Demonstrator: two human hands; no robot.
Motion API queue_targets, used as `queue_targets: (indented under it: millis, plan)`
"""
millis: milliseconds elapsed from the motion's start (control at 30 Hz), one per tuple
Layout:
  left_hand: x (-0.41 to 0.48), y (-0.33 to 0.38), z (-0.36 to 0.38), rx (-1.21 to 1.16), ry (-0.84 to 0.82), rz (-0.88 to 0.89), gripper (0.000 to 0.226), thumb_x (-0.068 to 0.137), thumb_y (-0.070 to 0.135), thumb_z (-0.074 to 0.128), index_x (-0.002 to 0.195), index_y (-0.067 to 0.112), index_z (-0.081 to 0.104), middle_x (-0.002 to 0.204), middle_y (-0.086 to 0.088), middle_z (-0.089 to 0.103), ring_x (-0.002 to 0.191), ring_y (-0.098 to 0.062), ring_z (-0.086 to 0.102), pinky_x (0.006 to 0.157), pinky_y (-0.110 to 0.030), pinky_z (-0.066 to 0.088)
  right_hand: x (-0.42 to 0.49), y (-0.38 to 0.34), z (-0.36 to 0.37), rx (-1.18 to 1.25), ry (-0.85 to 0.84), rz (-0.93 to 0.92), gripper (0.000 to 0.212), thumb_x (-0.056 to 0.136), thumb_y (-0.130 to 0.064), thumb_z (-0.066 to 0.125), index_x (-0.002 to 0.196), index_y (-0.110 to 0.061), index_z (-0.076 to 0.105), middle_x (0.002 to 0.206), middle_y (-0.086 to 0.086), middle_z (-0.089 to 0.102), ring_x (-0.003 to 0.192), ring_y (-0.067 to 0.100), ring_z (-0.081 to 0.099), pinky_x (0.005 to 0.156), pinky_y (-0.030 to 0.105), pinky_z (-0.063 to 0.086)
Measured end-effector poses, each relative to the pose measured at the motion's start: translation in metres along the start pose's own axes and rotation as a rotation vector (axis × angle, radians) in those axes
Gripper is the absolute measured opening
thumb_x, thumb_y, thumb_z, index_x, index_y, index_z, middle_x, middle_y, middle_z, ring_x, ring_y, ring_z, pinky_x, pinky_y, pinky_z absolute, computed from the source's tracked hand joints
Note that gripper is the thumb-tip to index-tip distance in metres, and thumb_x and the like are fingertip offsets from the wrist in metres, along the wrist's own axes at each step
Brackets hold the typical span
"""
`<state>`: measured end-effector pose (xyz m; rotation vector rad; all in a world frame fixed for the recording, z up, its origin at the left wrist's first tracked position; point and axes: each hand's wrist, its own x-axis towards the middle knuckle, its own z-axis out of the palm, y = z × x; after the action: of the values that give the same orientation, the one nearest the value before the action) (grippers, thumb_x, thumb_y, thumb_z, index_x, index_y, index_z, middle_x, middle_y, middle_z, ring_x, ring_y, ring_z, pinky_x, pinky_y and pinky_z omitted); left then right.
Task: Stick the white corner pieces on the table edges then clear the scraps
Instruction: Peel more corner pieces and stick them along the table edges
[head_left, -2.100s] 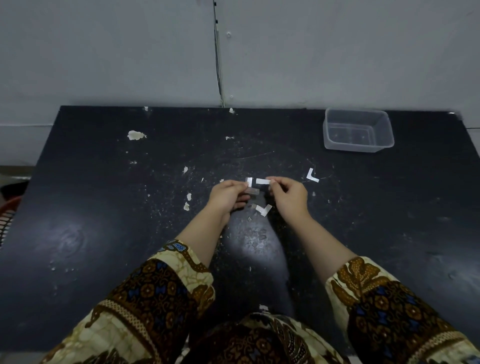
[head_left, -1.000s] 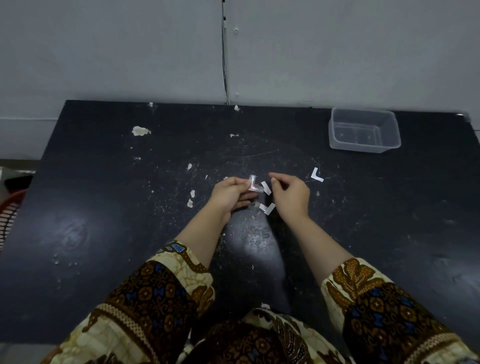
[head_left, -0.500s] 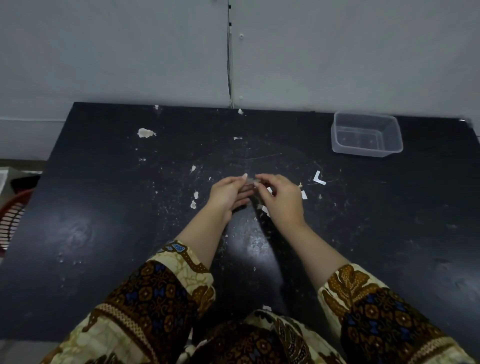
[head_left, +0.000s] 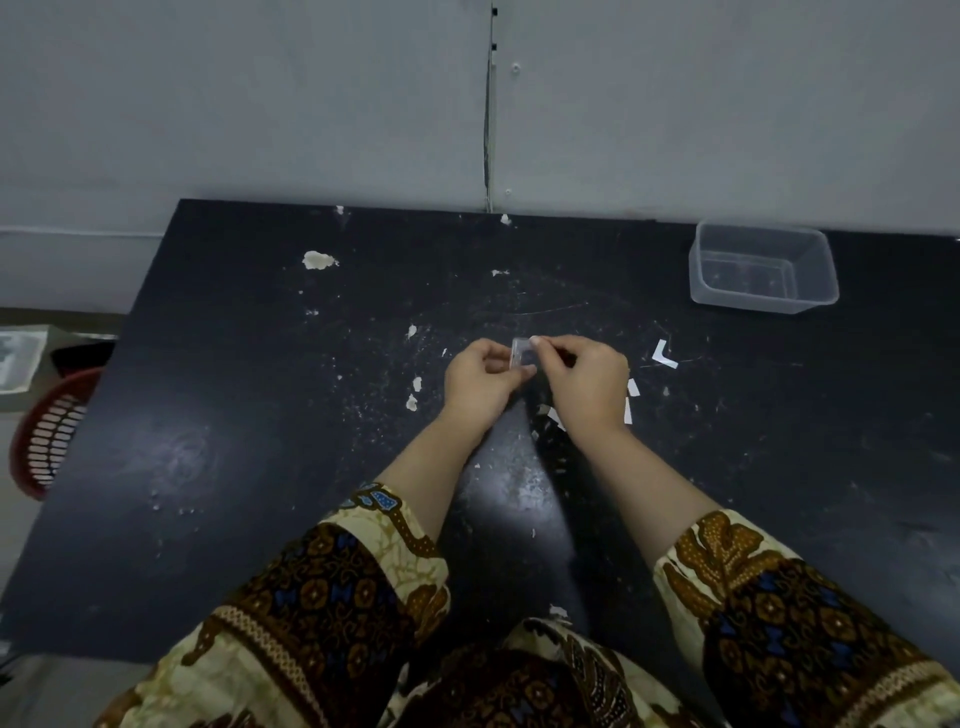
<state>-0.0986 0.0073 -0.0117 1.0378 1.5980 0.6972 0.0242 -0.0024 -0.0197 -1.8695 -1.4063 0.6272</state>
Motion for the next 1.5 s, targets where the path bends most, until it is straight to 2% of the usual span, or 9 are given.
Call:
queue_targets:
  millis: [100, 200, 367, 467, 633, 800, 967, 1300, 1500]
  plan:
    - [0.004, -0.005, -0.007, 0.066, 0.077, 0.033, 0.022, 0.077, 0.025, 0.076, 0.093, 0.015, 0.063, 0.090, -0.002, 0.070, 0.085, -0.016, 0.067, 0.080, -0.032, 0.056, -0.001, -0.008, 0.007, 0.000, -0.017, 0.001, 0.024, 0.089, -0.039, 0.062, 0.094, -0.021, 0.077, 0.084, -0.006, 0.075, 0.077, 0.008, 0.067, 0.072, 0.023, 0.049]
    - [0.007, -0.009, -0.023, 0.077, 0.114, 0.037, 0.020, 0.079, 0.023, 0.075, 0.092, 0.012, 0.064, 0.087, -0.002, 0.070, 0.083, -0.016, 0.068, 0.078, -0.030, 0.056, -0.004, -0.019, 0.018, -0.003, -0.036, -0.018, 0.023, 0.089, -0.038, 0.062, 0.095, -0.022, 0.077, 0.086, -0.007, 0.075, 0.080, 0.006, 0.067, 0.074, 0.021, 0.049]
    - [0.018, -0.019, -0.067, 0.056, 0.194, 0.018, 0.015, 0.077, 0.021, 0.076, 0.084, 0.013, 0.065, 0.082, -0.003, 0.071, 0.079, -0.017, 0.068, 0.071, -0.027, 0.054, -0.005, -0.041, 0.051, 0.034, -0.154, -0.079, 0.029, 0.087, -0.026, 0.067, 0.115, -0.020, 0.070, 0.099, -0.002, 0.071, 0.087, 0.008, 0.065, 0.085, 0.022, 0.052]
    - [0.028, -0.025, -0.110, 0.079, 0.232, 0.032, 0.016, 0.077, 0.020, 0.076, 0.083, 0.010, 0.065, 0.079, -0.002, 0.070, 0.075, -0.016, 0.067, 0.069, -0.026, 0.052, -0.002, -0.066, 0.080, -0.049, -0.216, -0.186, 0.027, 0.084, -0.023, 0.070, 0.111, -0.019, 0.072, 0.096, -0.001, 0.069, 0.080, 0.005, 0.061, 0.082, 0.028, 0.053]
    - [0.045, -0.033, -0.181, 0.139, 0.240, 0.067, 0.016, 0.079, 0.022, 0.075, 0.084, 0.010, 0.065, 0.080, -0.002, 0.070, 0.074, -0.015, 0.066, 0.065, -0.022, 0.053, 0.006, -0.115, 0.133, -0.156, -0.267, -0.270, 0.028, 0.081, -0.025, 0.070, 0.108, -0.019, 0.073, 0.094, 0.001, 0.069, 0.085, 0.017, 0.065, 0.079, 0.036, 0.053]
    - [0.073, -0.039, -0.249, 0.138, 0.275, 0.082, 0.014, 0.079, 0.022, 0.074, 0.080, 0.014, 0.063, 0.077, 0.000, 0.069, 0.075, -0.015, 0.066, 0.073, -0.031, 0.055, 0.023, -0.171, 0.194, -0.221, -0.306, -0.358, 0.025, 0.083, -0.028, 0.068, 0.107, -0.020, 0.073, 0.097, 0.001, 0.069, 0.090, 0.018, 0.065, 0.080, 0.035, 0.052]
    - [0.115, -0.044, -0.315, 0.168, 0.330, 0.121, 0.014, 0.079, 0.022, 0.073, 0.076, 0.018, 0.060, 0.077, 0.001, 0.068, 0.074, -0.015, 0.064, 0.070, -0.030, 0.053, 0.046, -0.217, 0.255, -0.277, -0.318, -0.422, 0.027, 0.085, -0.033, 0.066, 0.110, -0.023, 0.071, 0.101, 0.000, 0.068, 0.095, 0.017, 0.063, 0.077, 0.031, 0.050]
    - [0.220, -0.050, -0.409, 0.222, 0.499, 0.050, 0.016, 0.082, 0.025, 0.069, 0.077, 0.018, 0.056, 0.072, 0.003, 0.061, 0.077, -0.021, 0.061, 0.073, -0.033, 0.051, 0.098, -0.263, 0.353, -0.298, -0.347, -0.394, 0.040, 0.089, -0.038, 0.061, 0.124, -0.019, 0.063, 0.111, 0.004, 0.064, 0.107, 0.023, 0.058, 0.086, 0.034, 0.049]
    - [0.276, -0.049, -0.430, 0.173, 0.583, 0.011, 0.016, 0.086, 0.022, 0.065, 0.080, 0.016, 0.051, 0.079, -0.002, 0.059, 0.075, -0.019, 0.054, 0.065, -0.026, 0.037, 0.135, -0.264, 0.395, -0.395, -0.341, -0.376, 0.050, 0.088, -0.039, 0.061, 0.132, -0.015, 0.055, 0.124, 0.010, 0.057, 0.118, 0.029, 0.050, 0.100, 0.037, 0.040]
